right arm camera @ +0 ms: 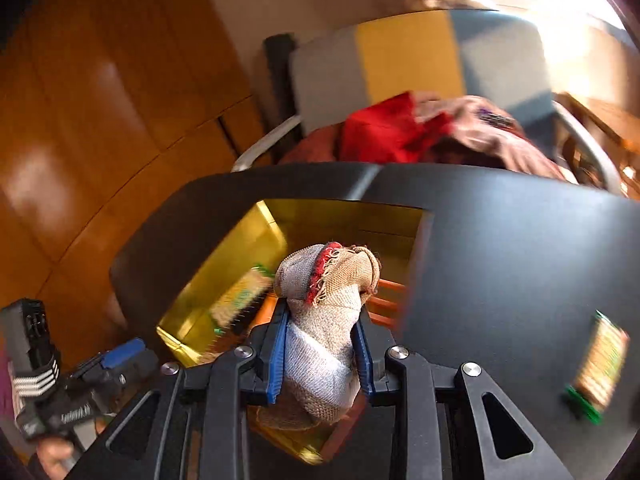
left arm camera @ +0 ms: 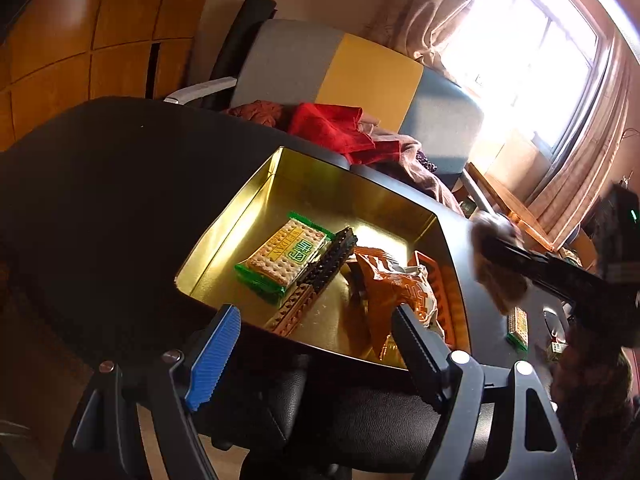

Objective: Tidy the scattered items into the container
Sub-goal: 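Lower the snack bag into the tray with the left tool while the right tool carries the sock there, then release the white sock into the gold tray with the right tool, then grasp the WEIDAN cracker pack with the left tool while the right tool approaches the green juice box, then lift the cracker pack with the left tool while the right tool grasps the green juice box, then lower the WEIDAN cracker pack into the gold tray and open the left tool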

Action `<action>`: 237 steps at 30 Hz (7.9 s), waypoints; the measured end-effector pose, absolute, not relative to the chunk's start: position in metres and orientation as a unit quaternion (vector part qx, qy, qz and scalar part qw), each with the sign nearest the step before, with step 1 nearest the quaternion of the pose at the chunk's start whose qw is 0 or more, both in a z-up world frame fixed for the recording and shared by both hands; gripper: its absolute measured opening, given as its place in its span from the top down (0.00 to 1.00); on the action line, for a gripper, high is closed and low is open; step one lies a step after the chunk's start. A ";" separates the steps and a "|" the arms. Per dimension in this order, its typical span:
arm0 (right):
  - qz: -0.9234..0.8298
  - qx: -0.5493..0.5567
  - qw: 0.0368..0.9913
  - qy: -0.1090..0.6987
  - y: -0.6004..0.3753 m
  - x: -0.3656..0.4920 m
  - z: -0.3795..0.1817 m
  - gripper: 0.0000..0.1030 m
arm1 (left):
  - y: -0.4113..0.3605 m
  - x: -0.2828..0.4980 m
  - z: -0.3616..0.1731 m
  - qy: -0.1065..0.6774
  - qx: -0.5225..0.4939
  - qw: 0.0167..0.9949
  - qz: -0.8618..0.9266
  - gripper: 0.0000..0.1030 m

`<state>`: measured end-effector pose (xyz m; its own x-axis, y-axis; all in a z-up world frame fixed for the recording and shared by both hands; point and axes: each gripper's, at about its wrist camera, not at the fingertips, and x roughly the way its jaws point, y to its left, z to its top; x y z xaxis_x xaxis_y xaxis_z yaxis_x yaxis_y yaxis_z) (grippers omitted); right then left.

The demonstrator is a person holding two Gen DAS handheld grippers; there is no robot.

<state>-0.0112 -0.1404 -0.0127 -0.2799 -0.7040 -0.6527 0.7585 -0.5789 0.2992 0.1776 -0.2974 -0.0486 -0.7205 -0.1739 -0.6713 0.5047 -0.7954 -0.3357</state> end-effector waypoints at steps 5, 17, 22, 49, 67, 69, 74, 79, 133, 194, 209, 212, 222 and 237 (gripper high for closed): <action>-0.763 0.417 0.487 0.080 -0.218 -0.001 -0.035 0.71 | -0.306 0.186 -0.052 0.271 0.320 0.196 -0.886 0.23; -0.734 0.472 0.478 0.102 -0.246 -0.001 -0.077 0.58 | -0.321 0.195 -0.059 0.294 0.317 0.211 -0.876 0.23; -0.742 0.462 0.481 0.063 -0.229 -0.006 -0.060 0.53 | -0.313 0.192 -0.055 0.287 0.318 0.205 -0.880 0.23; -0.897 0.382 0.100 -0.200 0.255 -0.051 -0.051 0.42 | -0.139 0.080 -0.036 0.138 0.413 -0.007 -0.900 0.23; -0.831 0.457 0.222 -0.226 0.226 -0.114 -0.102 0.40 | -0.049 -0.029 -0.036 0.079 0.443 -0.090 -0.889 0.23; -0.824 0.467 0.236 -0.217 0.216 -0.090 -0.111 0.40 | -0.039 -0.043 -0.040 0.063 0.447 -0.098 -0.887 0.22; -0.844 0.455 0.208 -0.196 0.222 -0.059 -0.110 0.40 | -0.015 -0.081 -0.050 0.031 0.457 -0.114 -0.881 0.22; -0.868 0.434 0.159 -0.180 0.239 -0.058 -0.099 0.39 | 0.009 -0.110 -0.061 0.010 0.464 -0.125 -0.877 0.22; -0.886 0.435 0.151 -0.054 0.188 -0.051 -0.094 0.36 | -0.037 -0.026 -0.122 0.024 0.504 -0.062 -0.861 0.51; -0.883 0.449 0.136 0.030 0.132 -0.036 -0.118 0.69 | -0.035 -0.016 -0.118 0.035 0.476 -0.034 -0.878 0.52; -0.884 0.447 0.132 0.030 0.131 -0.035 -0.118 0.68 | -0.168 0.042 -0.034 0.119 0.379 0.063 -0.916 0.52; -0.885 0.446 0.131 0.031 0.131 -0.034 -0.118 0.68 | -0.206 0.056 -0.024 0.132 0.361 0.103 -0.917 0.52; -0.886 0.445 0.127 0.039 0.130 -0.032 -0.118 0.68 | -0.273 0.065 -0.038 0.133 0.374 0.175 -0.901 0.52; -0.883 0.450 0.123 0.048 0.128 -0.035 -0.116 0.68 | -0.294 0.047 -0.064 0.139 0.402 0.199 -0.883 0.51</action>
